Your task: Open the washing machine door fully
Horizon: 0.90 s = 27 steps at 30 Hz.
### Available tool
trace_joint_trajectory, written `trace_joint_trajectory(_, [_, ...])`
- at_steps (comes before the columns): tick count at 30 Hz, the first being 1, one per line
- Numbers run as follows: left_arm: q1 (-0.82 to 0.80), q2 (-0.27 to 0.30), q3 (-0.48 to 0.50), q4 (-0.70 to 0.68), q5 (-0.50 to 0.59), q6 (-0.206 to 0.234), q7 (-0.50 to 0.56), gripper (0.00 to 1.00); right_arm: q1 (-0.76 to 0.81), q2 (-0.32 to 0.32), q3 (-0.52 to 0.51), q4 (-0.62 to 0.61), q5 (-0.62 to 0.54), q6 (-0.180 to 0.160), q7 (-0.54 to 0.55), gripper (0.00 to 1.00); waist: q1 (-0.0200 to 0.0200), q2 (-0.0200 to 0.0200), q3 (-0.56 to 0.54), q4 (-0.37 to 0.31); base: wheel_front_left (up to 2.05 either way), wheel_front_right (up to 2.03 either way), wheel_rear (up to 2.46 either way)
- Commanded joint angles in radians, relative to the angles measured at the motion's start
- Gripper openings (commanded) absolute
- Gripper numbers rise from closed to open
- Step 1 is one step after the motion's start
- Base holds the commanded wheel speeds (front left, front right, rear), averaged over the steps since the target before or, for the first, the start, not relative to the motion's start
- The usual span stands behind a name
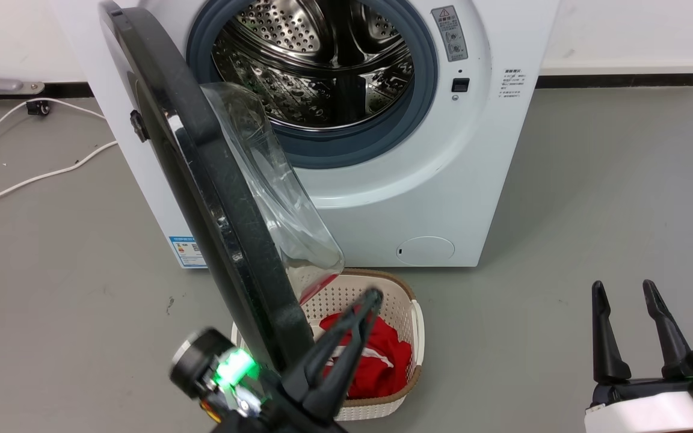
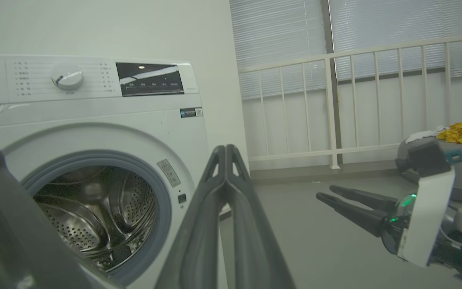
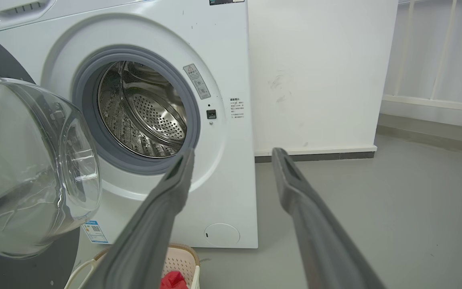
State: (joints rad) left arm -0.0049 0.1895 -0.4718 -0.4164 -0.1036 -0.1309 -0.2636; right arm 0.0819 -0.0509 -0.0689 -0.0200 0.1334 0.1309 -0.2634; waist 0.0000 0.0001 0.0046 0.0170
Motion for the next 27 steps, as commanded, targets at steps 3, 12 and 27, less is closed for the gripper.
trace_joint_trajectory(3, [0.068,0.027,-0.045,0.099,-0.026,0.0,0.001,0.0,-0.002,0.001,0.002,0.007,0.006,0.0,-0.001,1.0,0.0,-0.0001,-0.001,0.003,0.0,0.0,0.0])
trace_joint_trajectory(12, [0.109,0.023,-0.054,0.305,-0.06,0.024,0.042,0.0,-0.02,0.001,0.008,0.014,0.014,0.0,-0.001,1.0,0.0,-0.0001,0.019,0.012,0.0,0.0,0.0])
trace_joint_trajectory(27, [-0.014,-0.079,0.004,0.476,-0.085,0.09,0.003,0.0,-0.024,0.001,0.027,0.031,0.028,0.0,-0.001,1.0,0.0,-0.0001,0.033,0.004,0.0,0.0,0.0])
